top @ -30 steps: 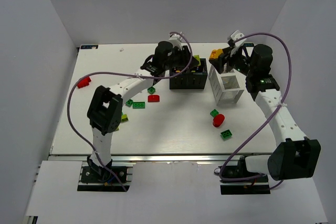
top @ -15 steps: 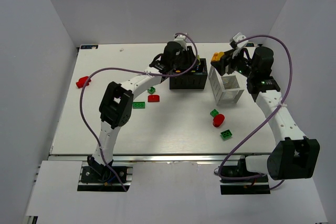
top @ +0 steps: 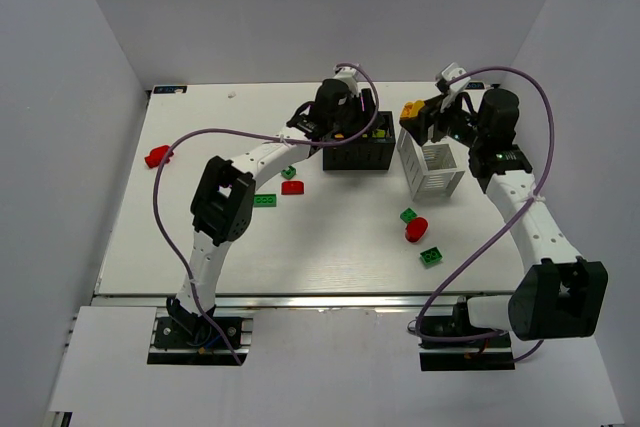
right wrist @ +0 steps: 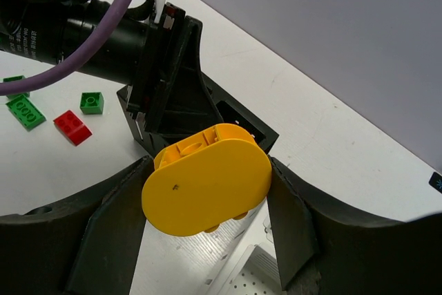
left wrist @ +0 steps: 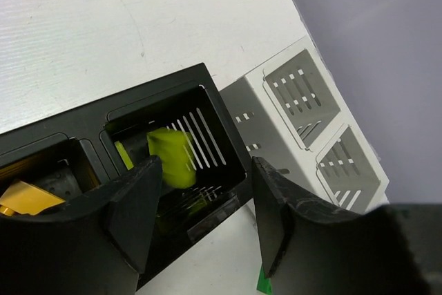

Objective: Sort the legos into containers by color

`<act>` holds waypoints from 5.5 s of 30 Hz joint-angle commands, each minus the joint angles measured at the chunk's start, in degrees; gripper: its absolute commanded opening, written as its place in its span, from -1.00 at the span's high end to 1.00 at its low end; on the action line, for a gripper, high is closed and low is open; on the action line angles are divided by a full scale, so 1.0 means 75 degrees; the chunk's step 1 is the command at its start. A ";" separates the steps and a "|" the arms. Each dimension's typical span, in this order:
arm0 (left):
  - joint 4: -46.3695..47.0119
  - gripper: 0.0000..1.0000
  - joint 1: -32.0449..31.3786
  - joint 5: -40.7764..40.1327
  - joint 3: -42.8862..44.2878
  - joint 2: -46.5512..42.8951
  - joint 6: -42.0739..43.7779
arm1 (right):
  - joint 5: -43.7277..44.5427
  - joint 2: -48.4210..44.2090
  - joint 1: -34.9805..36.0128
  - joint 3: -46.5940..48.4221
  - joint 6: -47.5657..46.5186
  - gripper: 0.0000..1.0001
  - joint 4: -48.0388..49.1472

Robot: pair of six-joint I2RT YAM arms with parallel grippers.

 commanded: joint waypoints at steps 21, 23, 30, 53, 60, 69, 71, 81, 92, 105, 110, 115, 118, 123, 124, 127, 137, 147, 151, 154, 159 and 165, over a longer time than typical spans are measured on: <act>-0.1971 -0.50 0.1585 -0.3029 -0.6554 -0.7896 -0.0863 | 0.0135 0.2894 0.1865 0.2257 -0.0324 1.00 -0.0403; -0.2205 -0.56 0.1668 -0.3194 -0.7222 -0.8380 -0.1061 | 0.0404 0.3397 0.2041 0.2630 -0.0371 1.00 -0.0414; -0.2593 -0.64 0.1739 -0.3652 -0.8500 -0.9928 -0.1988 | 0.0839 0.4593 0.2206 0.3780 -0.0523 0.98 -0.0636; -0.3261 -0.73 0.1751 -0.4109 -0.8115 -1.0058 -0.1801 | 0.1167 0.5427 0.2405 0.4238 -0.0981 -0.23 -0.0578; -0.3402 -0.80 0.1751 -0.4261 -0.7892 -0.9941 -0.1719 | 0.0956 0.4935 0.2405 0.4016 -0.1180 -0.79 -0.0531; -0.3542 -0.76 0.1809 -0.4051 -0.7646 -0.9496 -0.1508 | 0.0816 0.3693 0.2183 0.2904 -0.1286 -0.79 0.0066; -0.3589 -0.58 0.1833 -0.3934 -0.7681 -0.9460 -0.1519 | -0.0059 0.3552 0.2019 0.2902 -0.1437 -0.79 -0.0353; -0.4257 0.38 0.1950 -0.3185 -0.8325 -0.9262 -0.2058 | -0.2431 0.1854 0.1386 0.1509 -0.2468 0.22 -0.1761; -0.4550 -0.59 0.1962 -0.3207 -0.8349 -0.8242 -0.2410 | -0.1283 0.0728 0.1374 0.0371 -0.1837 -0.60 -0.1481; -0.4363 -0.61 0.2008 -0.3312 -0.8349 -0.7574 -0.2293 | -0.0837 -0.0069 0.1175 -0.0729 -0.1509 -0.01 -0.2149; -0.4234 -0.60 0.2102 -0.3300 -0.8338 -0.7177 -0.2129 | -0.0849 -0.0362 0.1175 -0.1152 -0.1438 -0.04 -0.2137; -0.4304 -0.59 0.2161 -0.3476 -0.8127 -0.6695 -0.1883 | -0.0814 -0.0363 0.1163 -0.1223 -0.1555 -0.06 -0.2137; -0.4363 -0.59 0.2172 -0.3616 -0.8056 -0.6519 -0.1789 | -0.0849 -0.0316 0.1163 -0.1188 -0.1543 -0.06 -0.2078; -0.4153 -0.59 0.2196 -0.3863 -0.8138 -0.6379 -0.1626 | -0.0895 -0.0245 0.1163 -0.1164 -0.1473 -0.08 -0.1996; -0.4105 -0.59 0.2208 -0.3898 -0.8161 -0.6320 -0.1590 | -0.0907 -0.0211 0.1151 -0.1153 -0.1461 -0.08 -0.1996; -0.3871 -0.59 0.2219 -0.4003 -0.8220 -0.6168 -0.1449 | -0.0942 -0.0175 0.1140 -0.1141 -0.1438 -0.09 -0.1973; -0.3566 -0.57 0.2278 -0.4144 -0.8056 -0.5488 -0.1004 | -0.0942 -0.0081 0.1139 -0.0965 -0.1391 -0.10 -0.1973; -0.3238 -0.33 0.2360 -0.4004 -0.8056 -0.5207 -0.0793 | -0.0942 0.0024 0.1139 -0.0848 -0.1426 -0.10 -0.2043; -0.3167 -0.22 0.2372 -0.3945 -0.8184 -0.5276 -0.0758 | -0.0978 0.0071 0.1128 -0.0813 -0.1438 -0.10 -0.2078; -0.3074 -0.12 0.2372 -0.3840 -0.8313 -0.5393 -0.0711 | -0.1013 0.0106 0.1128 -0.0766 -0.1461 -0.10 -0.2125; -0.2770 0.00 0.2372 -0.3290 -0.8443 -0.5954 -0.0501 | -0.1141 0.0176 0.1139 -0.0660 -0.1415 -0.10 -0.2195; -0.2523 0.01 0.2372 -0.2481 -0.8665 -0.6565 -0.0184 | -0.1434 0.0375 0.1163 -0.0520 -0.1250 -0.10 -0.2242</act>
